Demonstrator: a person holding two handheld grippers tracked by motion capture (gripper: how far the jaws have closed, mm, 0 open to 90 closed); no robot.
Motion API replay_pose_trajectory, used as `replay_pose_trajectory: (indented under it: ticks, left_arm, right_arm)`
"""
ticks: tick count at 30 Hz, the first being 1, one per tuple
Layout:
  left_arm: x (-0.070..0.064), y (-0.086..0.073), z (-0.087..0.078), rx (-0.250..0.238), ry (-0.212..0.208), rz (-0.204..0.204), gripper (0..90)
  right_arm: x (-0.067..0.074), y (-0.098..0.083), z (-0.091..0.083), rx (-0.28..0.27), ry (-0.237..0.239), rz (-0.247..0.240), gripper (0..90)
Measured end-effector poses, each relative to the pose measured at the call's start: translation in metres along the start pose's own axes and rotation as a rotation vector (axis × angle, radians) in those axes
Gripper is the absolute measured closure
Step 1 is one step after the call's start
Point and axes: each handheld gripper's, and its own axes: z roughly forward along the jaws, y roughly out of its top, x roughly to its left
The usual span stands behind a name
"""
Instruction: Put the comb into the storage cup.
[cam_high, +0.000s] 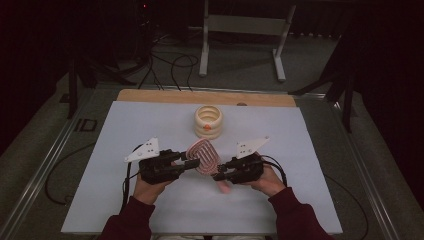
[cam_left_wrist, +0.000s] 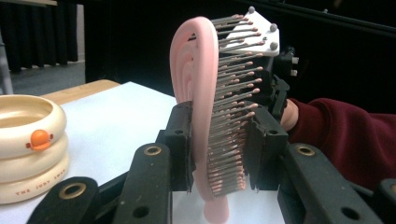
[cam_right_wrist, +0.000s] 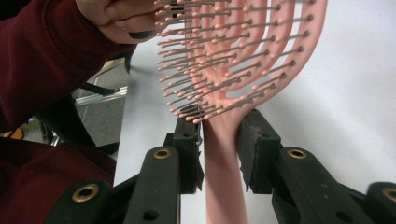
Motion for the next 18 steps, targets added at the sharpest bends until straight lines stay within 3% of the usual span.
replay_pose_trajectory:
  ticks: [13, 18]
  left_arm:
    - [0.0006, 0.0044, -0.0009, -0.024, 0.008, -0.016, 67.8]
    - [0.0009, 0.0056, 0.0002, -0.027, 0.014, -0.019, 68.0]
  right_arm:
    - [-0.0013, -0.0006, 0.0036, -0.024, -0.014, -0.004, 62.1]
    - [0.0003, -0.0004, 0.0042, -0.019, -0.02, 0.025, 55.5]
